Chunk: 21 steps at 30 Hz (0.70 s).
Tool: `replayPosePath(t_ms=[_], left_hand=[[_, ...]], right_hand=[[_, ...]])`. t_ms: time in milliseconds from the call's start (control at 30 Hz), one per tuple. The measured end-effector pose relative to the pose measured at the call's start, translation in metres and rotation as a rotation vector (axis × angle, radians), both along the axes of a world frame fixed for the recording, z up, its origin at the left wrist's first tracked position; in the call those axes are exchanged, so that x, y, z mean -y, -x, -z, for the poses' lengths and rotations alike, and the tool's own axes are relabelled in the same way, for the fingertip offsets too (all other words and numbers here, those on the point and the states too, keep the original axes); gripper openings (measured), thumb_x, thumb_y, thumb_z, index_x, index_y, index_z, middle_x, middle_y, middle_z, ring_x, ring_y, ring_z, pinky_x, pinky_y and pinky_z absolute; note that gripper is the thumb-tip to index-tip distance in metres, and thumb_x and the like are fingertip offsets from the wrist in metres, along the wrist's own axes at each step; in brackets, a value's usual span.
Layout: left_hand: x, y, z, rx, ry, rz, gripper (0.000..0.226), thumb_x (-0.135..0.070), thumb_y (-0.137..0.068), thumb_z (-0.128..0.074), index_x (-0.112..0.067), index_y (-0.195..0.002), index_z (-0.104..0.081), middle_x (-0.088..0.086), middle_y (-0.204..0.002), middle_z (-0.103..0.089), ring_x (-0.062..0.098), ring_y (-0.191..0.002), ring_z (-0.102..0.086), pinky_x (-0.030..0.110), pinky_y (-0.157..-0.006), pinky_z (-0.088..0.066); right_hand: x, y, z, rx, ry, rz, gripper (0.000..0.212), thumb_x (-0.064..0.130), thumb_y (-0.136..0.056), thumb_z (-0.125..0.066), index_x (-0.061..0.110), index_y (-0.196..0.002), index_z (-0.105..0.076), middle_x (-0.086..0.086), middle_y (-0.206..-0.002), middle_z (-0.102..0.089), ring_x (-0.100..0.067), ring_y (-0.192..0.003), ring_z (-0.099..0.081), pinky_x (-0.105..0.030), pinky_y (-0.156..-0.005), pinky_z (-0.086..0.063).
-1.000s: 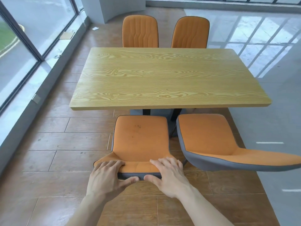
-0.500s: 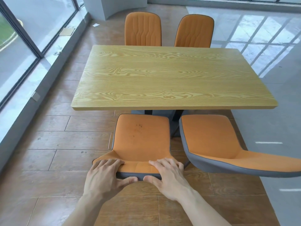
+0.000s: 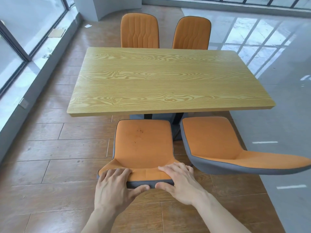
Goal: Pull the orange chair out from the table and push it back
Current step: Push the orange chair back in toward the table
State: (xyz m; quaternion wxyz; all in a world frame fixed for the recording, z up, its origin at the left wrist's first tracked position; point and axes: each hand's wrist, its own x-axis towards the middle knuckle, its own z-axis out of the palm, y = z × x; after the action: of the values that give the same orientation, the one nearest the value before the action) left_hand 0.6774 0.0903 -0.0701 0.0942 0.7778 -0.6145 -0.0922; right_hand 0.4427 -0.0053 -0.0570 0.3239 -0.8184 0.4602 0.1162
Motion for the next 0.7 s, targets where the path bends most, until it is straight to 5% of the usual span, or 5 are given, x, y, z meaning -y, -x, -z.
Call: replayPosePath(t_ms=[467,567,700], left_hand=[[0.002,-0.002,-0.001,-0.009,-0.017,0.018,0.087,-0.102,-0.064,-0.038,-0.032,-0.105,-0.068,-0.012,-0.1,-0.068,0.022,-0.1,-0.061,0.043,-0.091,-0.044],[0.003,-0.002,-0.006,-0.032,-0.076,0.011,0.102,-0.104,-0.062,-0.034,-0.032,-0.129,-0.06,-0.008,-0.121,-0.065,0.024,-0.119,-0.054,0.045,-0.104,-0.038],[0.003,-0.002,-0.017,-0.044,-0.2,0.034,0.117,-0.106,-0.061,-0.016,-0.036,-0.155,-0.02,-0.003,-0.159,-0.031,0.024,-0.149,-0.016,0.048,-0.122,-0.004]], right_hand=[[-0.008,-0.002,-0.001,-0.082,0.111,0.006,0.088,0.091,-0.083,-0.022,0.046,-0.159,-0.019,0.003,-0.17,-0.02,-0.025,-0.158,0.001,-0.056,-0.125,0.009],[-0.012,-0.005,-0.006,-0.157,0.139,0.012,0.091,0.092,-0.085,-0.021,0.043,-0.162,-0.009,-0.002,-0.173,-0.008,-0.028,-0.158,0.01,-0.058,-0.124,0.012],[-0.024,-0.007,-0.021,-0.193,0.147,0.09,0.096,0.092,-0.085,-0.019,0.039,-0.163,-0.002,-0.005,-0.174,0.002,-0.03,-0.158,0.013,-0.058,-0.124,0.012]])
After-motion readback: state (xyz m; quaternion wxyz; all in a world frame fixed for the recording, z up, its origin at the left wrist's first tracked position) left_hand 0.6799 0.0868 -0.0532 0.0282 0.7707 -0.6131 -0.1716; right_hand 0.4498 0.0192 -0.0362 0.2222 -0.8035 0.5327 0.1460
